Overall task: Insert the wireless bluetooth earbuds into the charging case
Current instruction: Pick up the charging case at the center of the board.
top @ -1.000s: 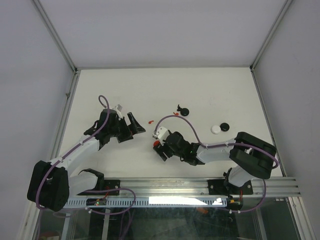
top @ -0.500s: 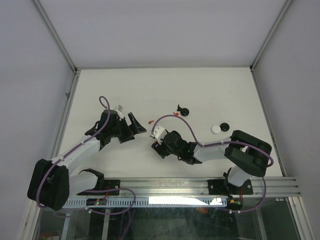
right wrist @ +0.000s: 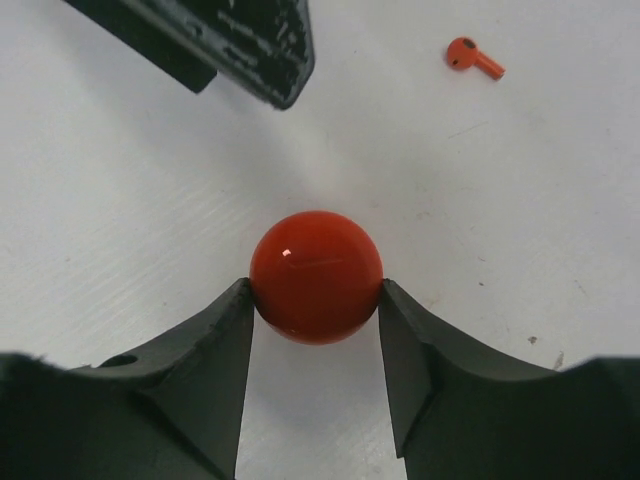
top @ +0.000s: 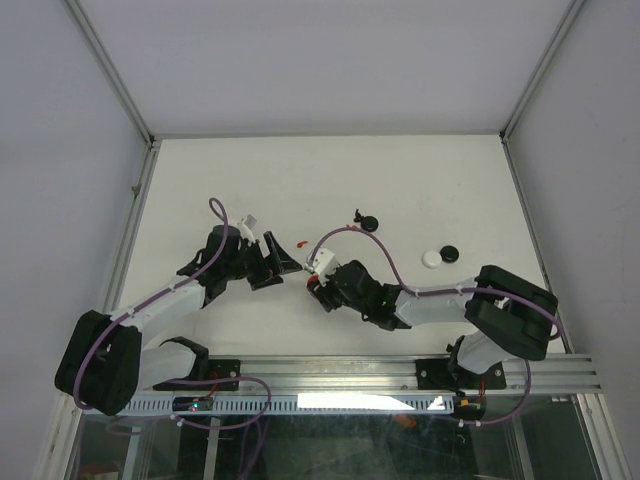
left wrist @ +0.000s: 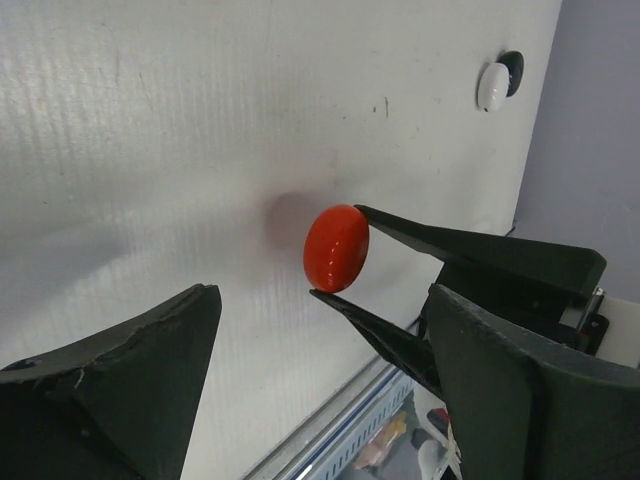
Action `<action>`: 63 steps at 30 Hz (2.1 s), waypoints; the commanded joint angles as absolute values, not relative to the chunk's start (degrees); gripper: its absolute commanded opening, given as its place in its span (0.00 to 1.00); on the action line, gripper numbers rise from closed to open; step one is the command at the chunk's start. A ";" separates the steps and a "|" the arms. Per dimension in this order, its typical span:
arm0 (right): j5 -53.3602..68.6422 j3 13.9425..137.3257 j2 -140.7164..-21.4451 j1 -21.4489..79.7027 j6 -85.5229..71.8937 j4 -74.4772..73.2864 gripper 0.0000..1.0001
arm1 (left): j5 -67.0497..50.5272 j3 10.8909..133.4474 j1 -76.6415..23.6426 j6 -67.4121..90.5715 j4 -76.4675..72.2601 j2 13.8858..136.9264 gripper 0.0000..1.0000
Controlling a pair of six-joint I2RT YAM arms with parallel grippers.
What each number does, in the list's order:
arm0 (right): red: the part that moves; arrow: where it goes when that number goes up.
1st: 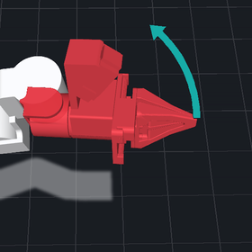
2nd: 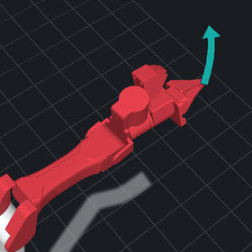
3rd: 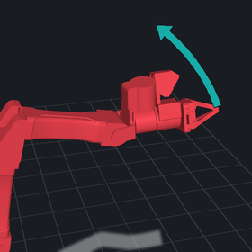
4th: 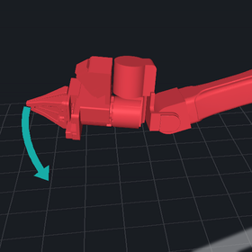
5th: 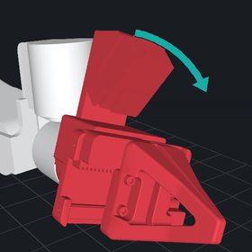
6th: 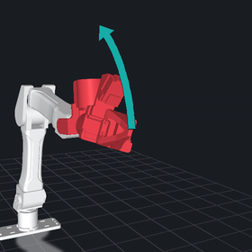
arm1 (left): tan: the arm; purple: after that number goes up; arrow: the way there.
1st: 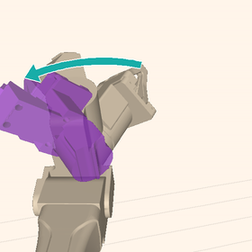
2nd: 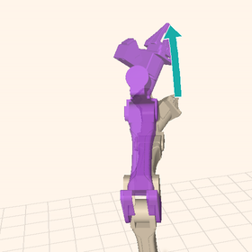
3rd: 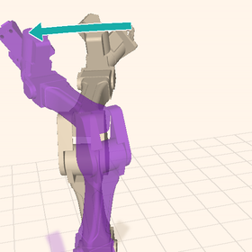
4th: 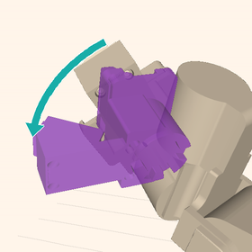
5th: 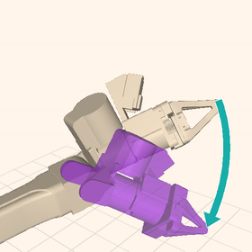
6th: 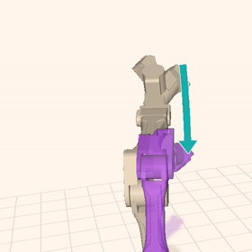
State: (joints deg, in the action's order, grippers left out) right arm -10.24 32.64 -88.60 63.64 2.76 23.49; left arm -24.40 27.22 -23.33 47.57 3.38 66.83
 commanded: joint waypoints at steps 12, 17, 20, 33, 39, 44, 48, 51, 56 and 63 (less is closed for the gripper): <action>-13.71 28.12 -76.80 63.98 1.49 37.40 0.41 | -30.05 27.09 -28.26 51.46 -13.35 65.44 0.78; -13.75 27.60 -75.75 64.02 1.32 39.13 0.40 | -29.49 26.95 -29.43 51.59 -15.87 67.03 0.72; -13.78 27.34 -75.35 63.98 1.33 39.52 0.40 | -29.41 26.52 -29.61 53.73 -17.78 67.00 0.65; -13.77 26.50 -74.81 63.99 1.04 41.83 0.39 | -29.93 26.03 -30.14 54.96 -20.49 67.91 0.49; -14.02 26.38 -74.36 63.98 1.02 42.16 0.38 | -30.45 26.02 -30.47 54.99 -20.63 68.69 0.45; -14.06 26.31 -74.14 64.03 1.06 42.19 0.38 | -30.33 26.10 -30.59 54.96 -20.94 68.82 0.34; -13.98 26.28 -73.78 63.99 1.05 42.19 0.38 | -30.26 26.35 -30.53 54.25 -20.73 68.53 0.19; -13.30 26.13 -73.02 64.00 0.95 41.64 0.41 | -29.98 27.19 -30.54 51.73 -19.35 67.72 0.12; -10.76 26.59 -70.36 63.56 0.56 37.47 0.55 | -30.23 30.68 -30.59 43.06 -13.71 65.66 0.07; -5.93 25.83 -62.53 59.22 -0.82 31.97 0.65 | -30.60 36.44 -30.59 30.34 -5.77 63.43 0.07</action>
State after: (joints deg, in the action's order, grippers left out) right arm -9.10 25.74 -67.75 62.13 0.67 33.10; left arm -30.00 31.68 -30.39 40.71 -8.91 66.02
